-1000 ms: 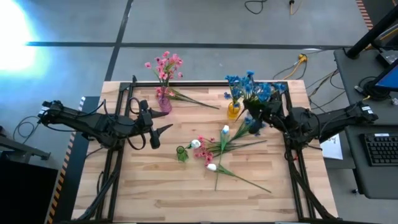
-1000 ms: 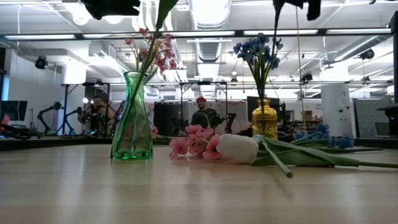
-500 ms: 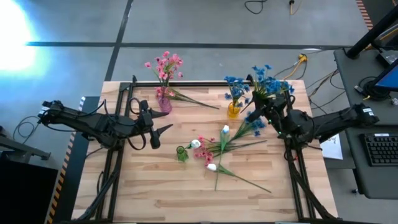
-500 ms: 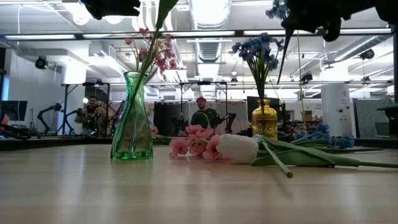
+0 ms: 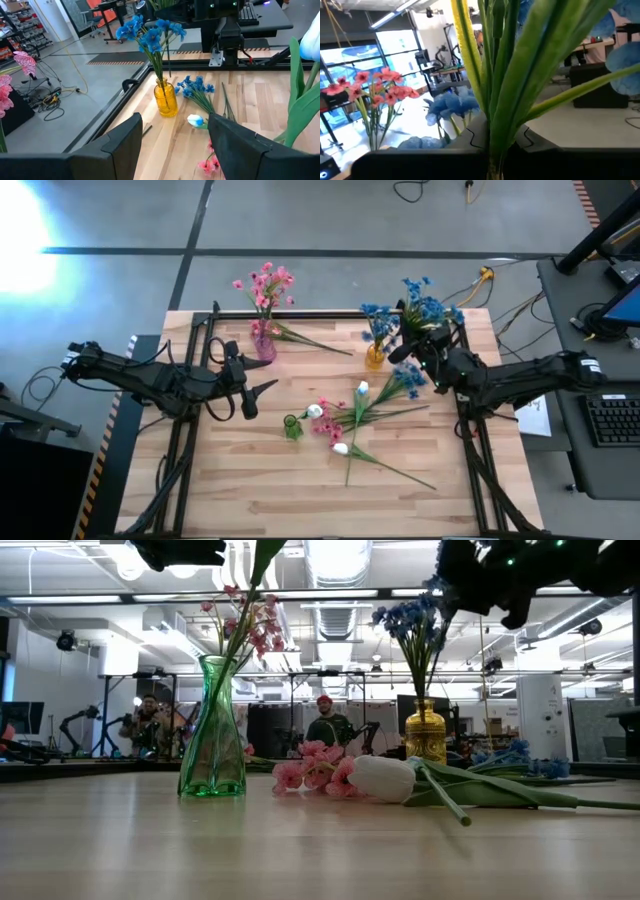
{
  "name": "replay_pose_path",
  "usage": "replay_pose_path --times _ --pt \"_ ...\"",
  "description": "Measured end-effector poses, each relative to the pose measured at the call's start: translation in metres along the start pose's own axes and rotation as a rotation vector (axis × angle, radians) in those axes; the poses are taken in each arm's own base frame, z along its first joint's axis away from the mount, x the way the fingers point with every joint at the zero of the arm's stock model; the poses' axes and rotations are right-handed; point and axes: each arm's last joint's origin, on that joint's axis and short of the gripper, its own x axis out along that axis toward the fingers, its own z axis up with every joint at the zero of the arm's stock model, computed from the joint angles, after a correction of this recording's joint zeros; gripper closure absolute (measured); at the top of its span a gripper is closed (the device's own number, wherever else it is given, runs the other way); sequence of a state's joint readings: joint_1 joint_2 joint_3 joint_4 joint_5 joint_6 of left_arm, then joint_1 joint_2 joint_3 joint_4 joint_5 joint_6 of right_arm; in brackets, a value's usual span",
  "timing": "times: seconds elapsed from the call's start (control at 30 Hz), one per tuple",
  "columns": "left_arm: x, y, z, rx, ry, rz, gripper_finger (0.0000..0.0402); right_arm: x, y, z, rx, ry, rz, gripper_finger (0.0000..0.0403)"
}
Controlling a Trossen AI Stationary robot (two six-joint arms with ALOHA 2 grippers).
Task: Sort flowers into vase by color
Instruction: Put the left blue flowers into the yellow vase
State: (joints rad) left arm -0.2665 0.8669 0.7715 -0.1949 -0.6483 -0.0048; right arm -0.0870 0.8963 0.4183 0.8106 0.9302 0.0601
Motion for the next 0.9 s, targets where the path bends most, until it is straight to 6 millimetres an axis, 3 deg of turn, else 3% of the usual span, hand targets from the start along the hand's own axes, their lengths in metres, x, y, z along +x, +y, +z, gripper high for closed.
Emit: replay_pose_path --times 0.9 --pt "0.000 0.001 0.000 0.022 0.000 0.025 0.0190 0.019 0.003 -0.024 -0.165 0.014 -0.010 0.0388"
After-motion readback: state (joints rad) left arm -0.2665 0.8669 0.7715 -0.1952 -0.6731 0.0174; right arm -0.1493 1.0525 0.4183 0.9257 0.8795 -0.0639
